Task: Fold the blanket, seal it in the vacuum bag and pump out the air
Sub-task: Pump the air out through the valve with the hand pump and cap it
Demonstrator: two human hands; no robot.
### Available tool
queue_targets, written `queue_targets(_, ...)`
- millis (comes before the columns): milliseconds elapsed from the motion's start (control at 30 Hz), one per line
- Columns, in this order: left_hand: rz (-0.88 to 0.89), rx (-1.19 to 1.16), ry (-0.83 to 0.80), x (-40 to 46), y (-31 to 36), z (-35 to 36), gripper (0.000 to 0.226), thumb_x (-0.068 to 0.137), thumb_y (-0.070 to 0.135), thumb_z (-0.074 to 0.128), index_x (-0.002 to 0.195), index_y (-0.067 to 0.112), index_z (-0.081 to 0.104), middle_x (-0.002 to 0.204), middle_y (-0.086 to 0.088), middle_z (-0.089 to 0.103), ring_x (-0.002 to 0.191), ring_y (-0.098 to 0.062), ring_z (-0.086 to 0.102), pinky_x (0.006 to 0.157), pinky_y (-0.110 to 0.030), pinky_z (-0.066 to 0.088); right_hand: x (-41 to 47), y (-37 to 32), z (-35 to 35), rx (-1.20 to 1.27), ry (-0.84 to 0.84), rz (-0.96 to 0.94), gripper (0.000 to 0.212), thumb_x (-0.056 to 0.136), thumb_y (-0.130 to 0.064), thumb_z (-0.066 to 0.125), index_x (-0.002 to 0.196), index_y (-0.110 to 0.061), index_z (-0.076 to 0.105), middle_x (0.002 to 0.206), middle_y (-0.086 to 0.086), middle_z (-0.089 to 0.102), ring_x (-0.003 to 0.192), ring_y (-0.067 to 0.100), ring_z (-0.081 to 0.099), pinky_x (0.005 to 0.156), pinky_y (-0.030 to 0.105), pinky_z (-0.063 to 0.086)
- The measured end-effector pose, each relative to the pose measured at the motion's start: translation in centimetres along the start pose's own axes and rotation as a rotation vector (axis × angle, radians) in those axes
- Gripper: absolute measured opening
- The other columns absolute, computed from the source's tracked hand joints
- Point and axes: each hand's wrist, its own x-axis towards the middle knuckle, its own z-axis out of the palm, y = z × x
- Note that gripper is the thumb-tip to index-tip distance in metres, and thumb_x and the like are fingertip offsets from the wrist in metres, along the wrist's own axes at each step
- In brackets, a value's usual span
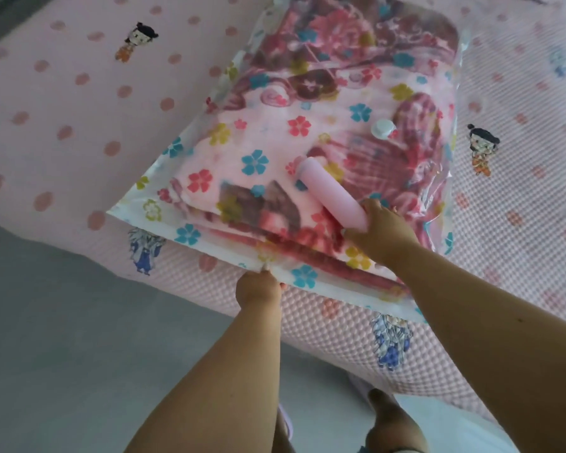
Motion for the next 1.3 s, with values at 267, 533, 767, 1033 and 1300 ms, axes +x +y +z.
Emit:
queue_targets(267,0.079,0.186,-0.108,-1.3,-1.4,-7.2,0.034,0.097,0.025,0.055,0.076,0.000,0.064,0.071,-0.013,0.071,0.078,-0.030,0.070,0.083,-0.040,0.057,-5.8,-2.6,2.6,-0.043,-0.019,0.059,0.048,0.077,-0.042,0.060,0.120,-0.025,0.045,0.084,-0.008,0.055,0.072,0.016,0.058,0.057,0.028,0.046)
queue_targets(533,0.535,0.311,-0.232,-4.1,6.7,-4.9,0.035,0.095,0.037,0.053,0.073,0.012,0.064,0.062,-0.004,0.068,0.062,-0.021,0.066,0.073,-0.040,0.058,-4.2,-3.4,0.9,0.089,0.086,0.135,0.051,0.075,-0.039,0.064,0.119,-0.023,0.046,0.094,-0.003,0.061,0.076,0.016,0.060,0.063,0.033,0.054)
queue_targets(767,0.431,0.271,-0.396,-3.6,13.6,3.2,0.050,0.084,0.057,0.058,0.112,0.016,0.061,0.090,-0.006,0.071,0.078,-0.022,0.069,0.076,-0.041,0.058,0.1,-3.4,-0.1,0.101,0.106,-0.028,0.060,0.074,-0.045,0.069,0.124,-0.015,0.052,0.125,0.002,0.051,0.114,0.022,0.048,0.092,0.033,0.041)
queue_targets(1033,0.430,0.480,-0.305,0.5,16.8,8.8,0.051,0.084,0.048,0.062,0.114,0.008,0.051,0.104,-0.009,0.064,0.087,-0.026,0.065,0.073,-0.037,0.056,9.6,0.7,-5.0,0.232,0.268,0.239,0.050,0.085,-0.045,0.061,0.121,-0.013,0.051,0.103,0.004,0.063,0.088,0.027,0.063,0.066,0.029,0.044)
queue_targets(1300,0.408,0.508,-0.377,2.0,17.6,10.2,0.046,0.080,0.053,0.062,0.105,0.014,0.053,0.094,-0.010,0.065,0.076,-0.032,0.067,0.046,-0.030,0.048,13.9,0.5,-5.2,-0.172,0.055,0.094,0.023,0.088,-0.009,0.047,0.110,-0.005,0.049,0.104,0.014,0.060,0.079,0.032,0.057,0.057,0.033,0.038)
